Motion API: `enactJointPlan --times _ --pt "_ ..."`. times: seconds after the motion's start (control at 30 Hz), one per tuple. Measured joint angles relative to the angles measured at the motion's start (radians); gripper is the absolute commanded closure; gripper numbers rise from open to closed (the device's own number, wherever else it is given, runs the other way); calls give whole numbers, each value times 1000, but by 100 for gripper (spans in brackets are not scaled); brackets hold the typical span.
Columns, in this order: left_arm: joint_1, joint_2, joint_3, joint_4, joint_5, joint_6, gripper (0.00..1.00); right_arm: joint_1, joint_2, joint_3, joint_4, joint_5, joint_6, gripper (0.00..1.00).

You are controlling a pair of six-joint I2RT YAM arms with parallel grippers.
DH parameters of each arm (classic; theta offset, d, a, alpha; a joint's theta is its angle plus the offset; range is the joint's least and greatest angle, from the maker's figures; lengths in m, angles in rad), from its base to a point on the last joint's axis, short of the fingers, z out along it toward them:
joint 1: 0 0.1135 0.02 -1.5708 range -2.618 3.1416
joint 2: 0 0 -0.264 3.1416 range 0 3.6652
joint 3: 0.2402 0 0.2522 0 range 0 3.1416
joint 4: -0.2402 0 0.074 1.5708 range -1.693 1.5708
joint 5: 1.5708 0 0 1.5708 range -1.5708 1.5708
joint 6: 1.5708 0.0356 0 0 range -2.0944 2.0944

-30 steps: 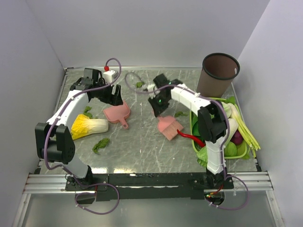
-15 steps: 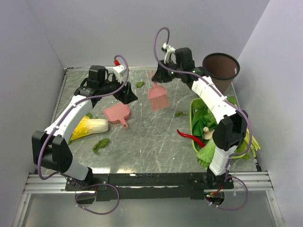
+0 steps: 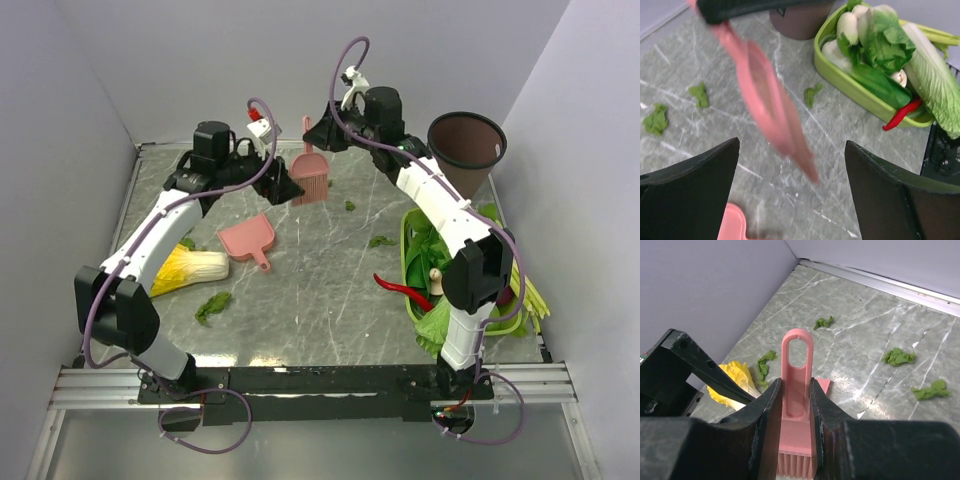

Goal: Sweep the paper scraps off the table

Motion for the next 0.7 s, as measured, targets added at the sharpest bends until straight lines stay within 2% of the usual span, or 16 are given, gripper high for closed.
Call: enactJointPlan --times 0.13,0.23,0.27,0.33,0.4,0.43,0.5,0.57,0.6,0.63,0.7 --pt "-15 44 63 -3 5 -5 14 19 0 0 2 22 -17 100" --pt "-18 57 82 -3 -15 -8 25 27 0 0 4 10 -36 100" --pt "-18 57 84 -3 -23 -8 38 27 0 0 5 5 -38 100" --pt "-18 63 97 -19 -31 -5 46 29 0 -2 9 -10 -42 100" --pt "-18 87 135 -49 -32 6 58 34 0 -8 20 -23 -49 100" --pt "-18 96 150 -59 -32 8 69 36 0 -9 22 -27 -52 100" --pt "-18 127 187 -94 -32 13 77 43 0 -16 27 -32 -64 100" --pt "-10 138 190 -116 -50 5 90 45 -2 -23 20 -32 -82 97" --pt "-3 143 189 -119 -61 0 95 45 -2 -26 18 -35 -87 89" --pt "6 147 189 -122 -71 -6 99 45 -4 -26 11 -37 -90 58" --pt "15 151 189 -122 -62 -11 99 44 -8 -30 6 -40 -90 32"
